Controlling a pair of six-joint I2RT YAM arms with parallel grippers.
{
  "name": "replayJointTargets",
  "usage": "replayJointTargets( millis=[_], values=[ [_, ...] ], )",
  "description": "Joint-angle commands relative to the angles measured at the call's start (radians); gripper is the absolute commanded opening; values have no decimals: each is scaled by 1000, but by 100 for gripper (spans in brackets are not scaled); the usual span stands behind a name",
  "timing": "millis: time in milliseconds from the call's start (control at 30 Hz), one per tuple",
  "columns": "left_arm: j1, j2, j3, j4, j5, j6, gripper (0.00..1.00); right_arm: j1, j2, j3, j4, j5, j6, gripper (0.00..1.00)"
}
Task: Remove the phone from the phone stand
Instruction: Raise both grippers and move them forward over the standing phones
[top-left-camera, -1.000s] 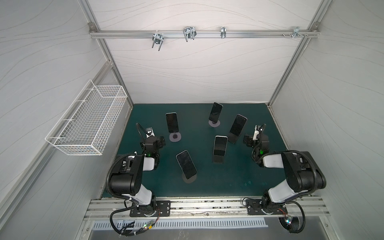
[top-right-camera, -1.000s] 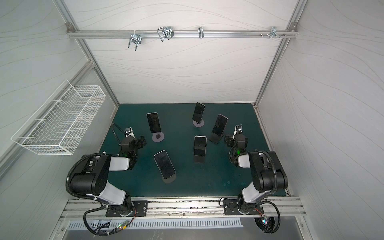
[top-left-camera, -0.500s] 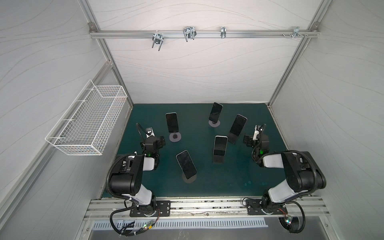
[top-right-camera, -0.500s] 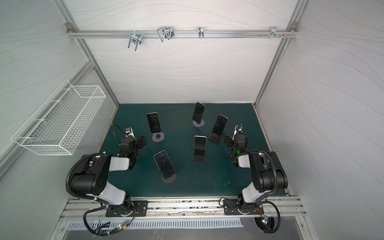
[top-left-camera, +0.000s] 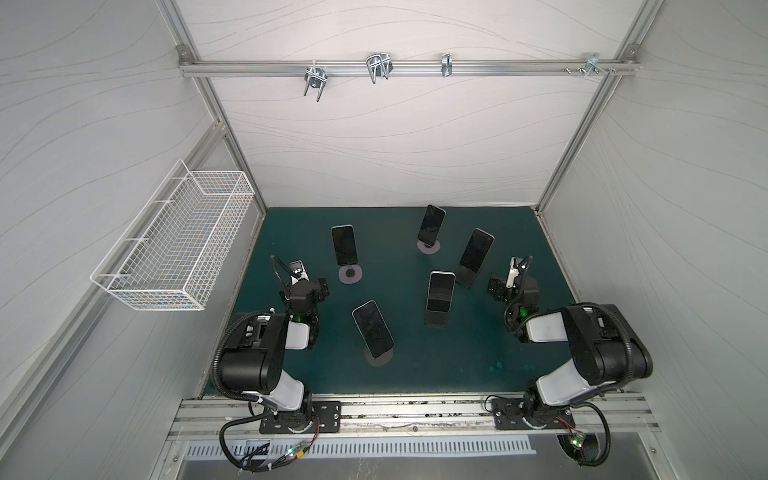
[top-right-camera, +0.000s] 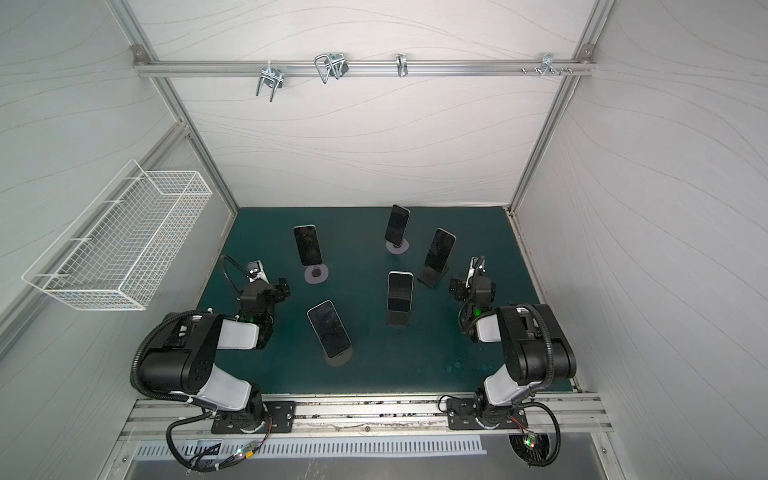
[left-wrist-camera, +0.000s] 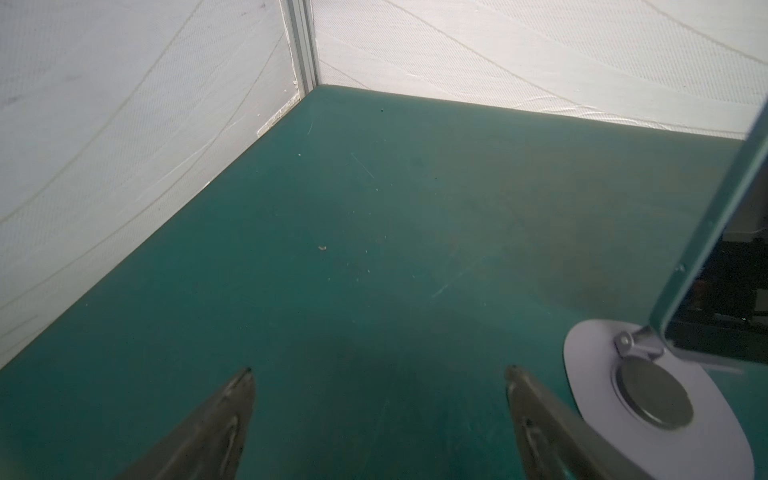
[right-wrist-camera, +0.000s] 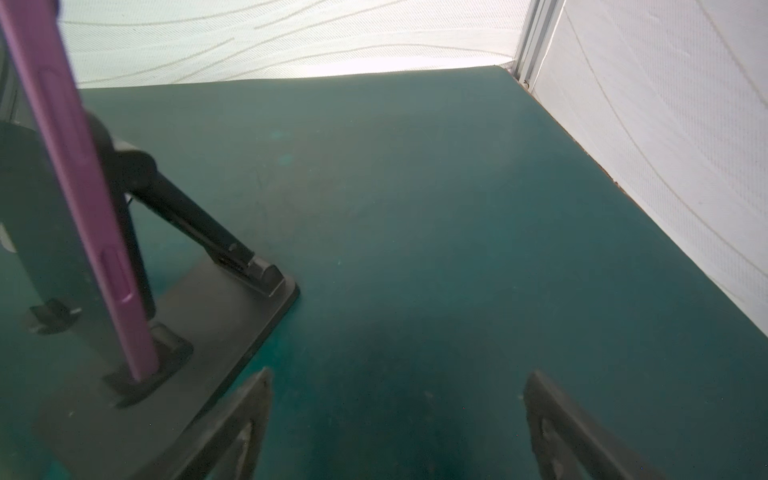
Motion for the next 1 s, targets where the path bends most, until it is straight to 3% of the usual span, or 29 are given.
replayJointTargets(
  millis=[0,67,200,300,500,733,967],
  values=[
    [-31,-38,8,98,-46,42,95,4,-43,-24,86,-20,-21,95],
    [-34,-93,7,37,-69,33,95,8,-87,-21,56,1,-30,96],
    [-29,-164,-17,16,-120,10,96,-20,-258,50,-276,63,63,99],
    [-29,-222,-11,-39,-130,7,96,-32,-327,29,-312,78,98,99],
    [-27,-391,38,-268,-114,0,96,-31,-481,82,-571,90,135,99],
    [-21,-561,164,-594,-46,-9,96,-32,-628,290,-1006,-16,161,99],
    [-20,-687,289,-762,107,41,96,-31,-709,449,-1189,-171,142,99]
  ],
)
